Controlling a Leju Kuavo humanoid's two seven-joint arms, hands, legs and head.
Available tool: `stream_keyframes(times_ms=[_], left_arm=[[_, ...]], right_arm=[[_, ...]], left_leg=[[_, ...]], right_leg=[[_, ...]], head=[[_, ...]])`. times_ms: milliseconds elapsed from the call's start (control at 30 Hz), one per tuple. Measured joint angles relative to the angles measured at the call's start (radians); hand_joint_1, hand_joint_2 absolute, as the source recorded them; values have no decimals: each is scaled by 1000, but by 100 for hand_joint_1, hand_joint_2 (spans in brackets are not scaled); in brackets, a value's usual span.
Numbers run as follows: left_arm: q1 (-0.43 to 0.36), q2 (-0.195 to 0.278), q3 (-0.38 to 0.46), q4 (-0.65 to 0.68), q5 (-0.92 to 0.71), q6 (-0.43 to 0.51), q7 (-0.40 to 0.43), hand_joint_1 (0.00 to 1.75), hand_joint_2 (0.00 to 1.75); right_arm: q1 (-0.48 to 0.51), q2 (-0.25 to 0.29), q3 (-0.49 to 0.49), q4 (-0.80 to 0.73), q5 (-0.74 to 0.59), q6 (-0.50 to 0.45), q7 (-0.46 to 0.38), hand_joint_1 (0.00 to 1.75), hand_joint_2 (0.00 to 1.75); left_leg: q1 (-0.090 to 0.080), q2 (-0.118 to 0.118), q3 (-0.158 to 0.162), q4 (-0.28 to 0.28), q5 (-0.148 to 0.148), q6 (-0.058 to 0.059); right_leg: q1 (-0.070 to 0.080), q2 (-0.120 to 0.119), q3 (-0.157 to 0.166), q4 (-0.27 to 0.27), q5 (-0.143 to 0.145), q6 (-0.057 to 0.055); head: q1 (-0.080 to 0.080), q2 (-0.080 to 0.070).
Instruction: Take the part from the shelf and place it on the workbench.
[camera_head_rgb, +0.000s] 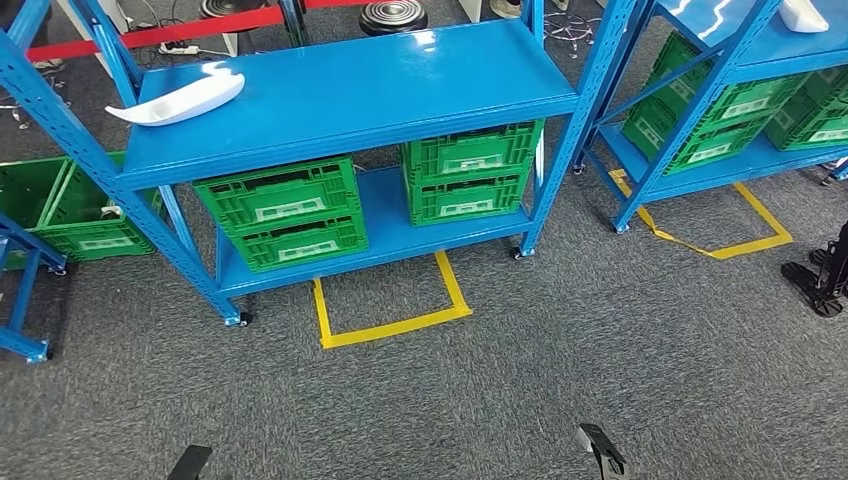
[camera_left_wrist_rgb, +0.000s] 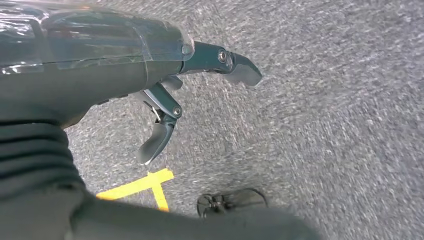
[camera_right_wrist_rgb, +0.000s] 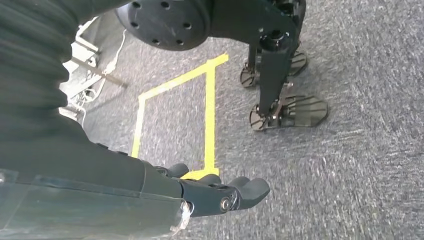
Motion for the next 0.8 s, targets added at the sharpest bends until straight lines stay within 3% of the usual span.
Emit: stream_keyframes(times_ms=[800], left_arm=[[-30,-39,-4,10,-19,0,-10,0,175]], right_arm=[[-31,-43,33,-25,12,-34,28,0,175]], left_leg=[[-2,-5,0,0,0,1]], right_leg=[[-1,-1,0,0,1,2]], head=[[0,0]])
